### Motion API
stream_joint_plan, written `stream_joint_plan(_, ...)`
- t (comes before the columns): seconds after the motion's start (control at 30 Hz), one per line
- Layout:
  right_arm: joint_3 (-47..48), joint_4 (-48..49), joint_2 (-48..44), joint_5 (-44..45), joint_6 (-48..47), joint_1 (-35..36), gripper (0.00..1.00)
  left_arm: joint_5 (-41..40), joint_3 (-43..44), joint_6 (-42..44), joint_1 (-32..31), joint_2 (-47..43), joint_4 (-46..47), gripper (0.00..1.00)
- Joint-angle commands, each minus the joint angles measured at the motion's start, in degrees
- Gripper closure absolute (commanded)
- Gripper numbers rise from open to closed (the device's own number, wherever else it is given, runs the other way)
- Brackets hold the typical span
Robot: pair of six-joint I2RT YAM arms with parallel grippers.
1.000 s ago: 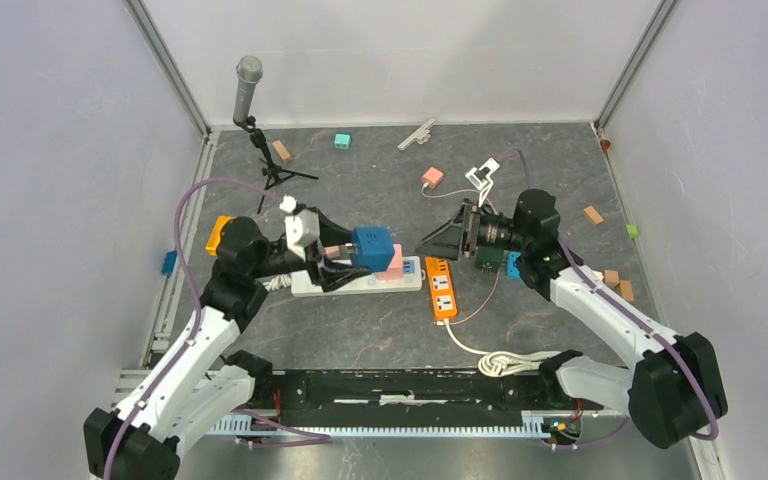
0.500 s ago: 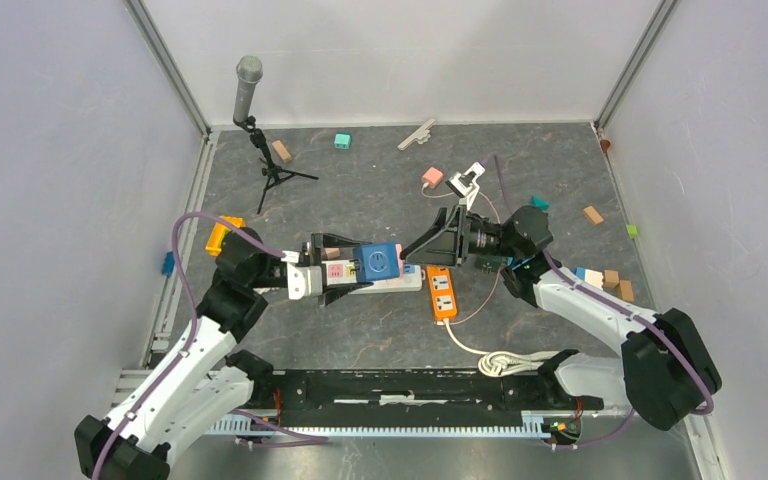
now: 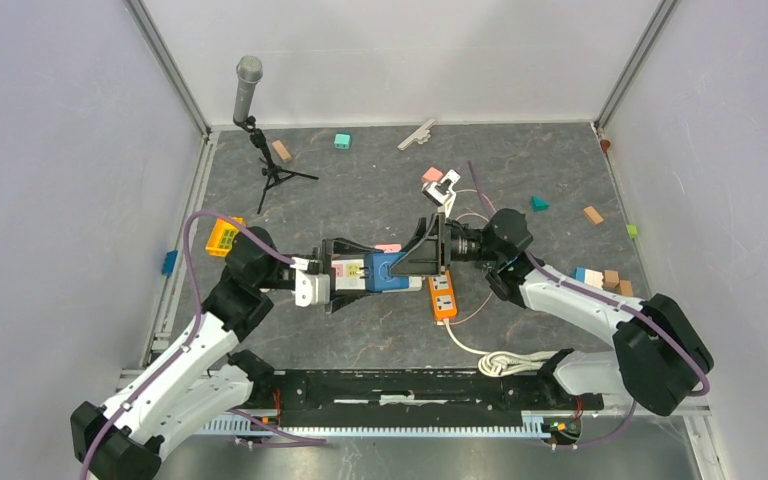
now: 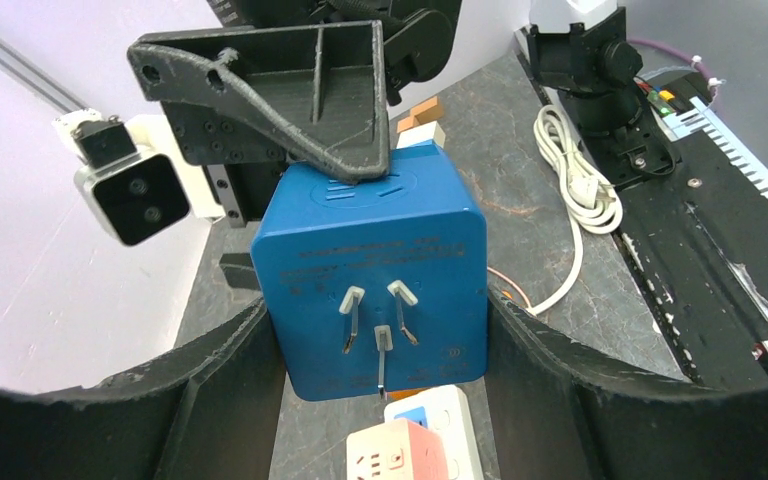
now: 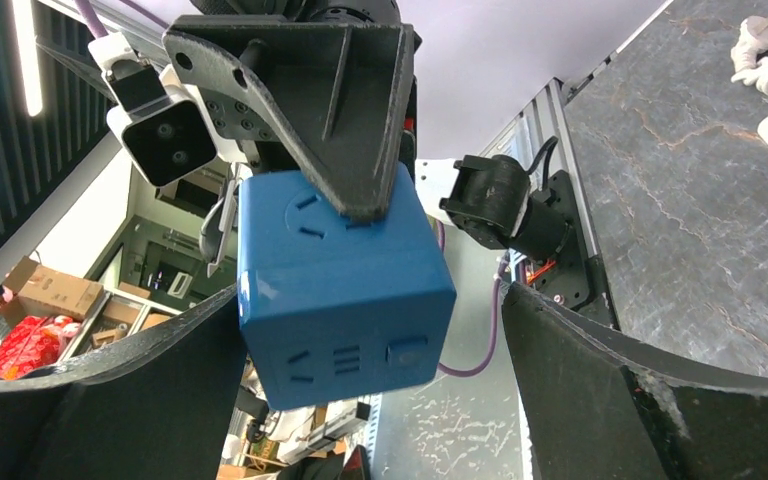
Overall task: Insert the plug
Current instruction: Pick up the plug from the center of the board.
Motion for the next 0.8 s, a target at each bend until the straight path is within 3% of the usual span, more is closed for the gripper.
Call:
stream_joint_plan(0.0, 1.8, 6.6, 0.9, 2.1, 3.5, 1.0, 0.02, -1.7, 2.8, 3.0, -1.7, 0.2, 2.6, 0.98)
stream_joint_plan(0.03, 1.4, 8.5, 1.1, 2.4, 5.0, 1.1, 0.01, -2.0, 2.8, 3.1, -2.0, 0.3, 2.7, 0.98)
stream_joint_plan(0.23, 0.7, 15.2, 2.4, 2.1, 9.9, 1.7, 0.25, -3.4, 2.7, 3.2, -2.6, 0.4, 2.7, 0.98)
stream_joint_plan(0.6, 0.2, 15.7, 2.4, 0.0, 9.9, 2.6, 0.16, -4.4, 2.7, 3.6, -2.9, 0.6, 2.7, 0.98)
stream_joint_plan(0.67, 0.4, 16.0, 2.6, -0.3, 9.9, 2.9, 0.19, -4.5, 2.8, 3.6, -2.8, 0.6, 2.7, 0.98)
stream_joint_plan(0.77, 0.6, 16.1, 2.8, -0.4, 9.9, 3.1, 0.36, -4.8, 2.7, 3.5, -2.9, 0.6, 2.6, 0.98)
